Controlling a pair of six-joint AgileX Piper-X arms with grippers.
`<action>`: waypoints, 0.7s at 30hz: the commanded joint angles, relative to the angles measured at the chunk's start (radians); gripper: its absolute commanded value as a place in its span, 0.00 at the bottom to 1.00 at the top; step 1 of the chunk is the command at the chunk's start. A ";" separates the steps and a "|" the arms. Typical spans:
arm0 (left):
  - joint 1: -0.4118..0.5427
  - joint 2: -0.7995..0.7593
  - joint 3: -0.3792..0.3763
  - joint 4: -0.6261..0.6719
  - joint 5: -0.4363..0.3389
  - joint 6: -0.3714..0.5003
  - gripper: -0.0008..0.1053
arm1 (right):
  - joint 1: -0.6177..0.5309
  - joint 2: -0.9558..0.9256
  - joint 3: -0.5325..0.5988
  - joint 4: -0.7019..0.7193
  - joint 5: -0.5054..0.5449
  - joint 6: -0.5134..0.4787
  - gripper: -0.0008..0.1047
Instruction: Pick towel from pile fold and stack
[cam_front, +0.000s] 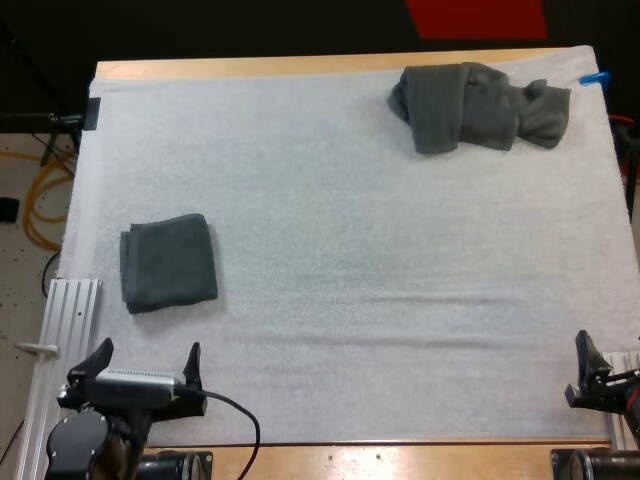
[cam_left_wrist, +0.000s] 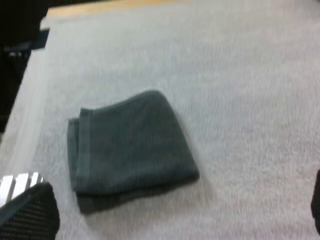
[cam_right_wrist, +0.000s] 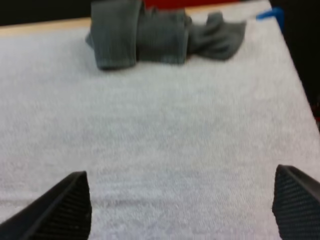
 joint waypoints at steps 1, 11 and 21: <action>0.001 -0.136 0.007 -0.029 0.006 -0.011 1.00 | -0.001 -0.043 0.004 -0.011 0.001 -0.014 0.69; 0.001 -0.136 0.014 -0.043 0.006 -0.014 1.00 | -0.001 -0.043 0.011 -0.022 0.001 -0.014 0.69; 0.001 -0.136 0.014 -0.043 0.006 -0.014 1.00 | -0.001 -0.043 0.011 -0.022 0.001 -0.014 0.69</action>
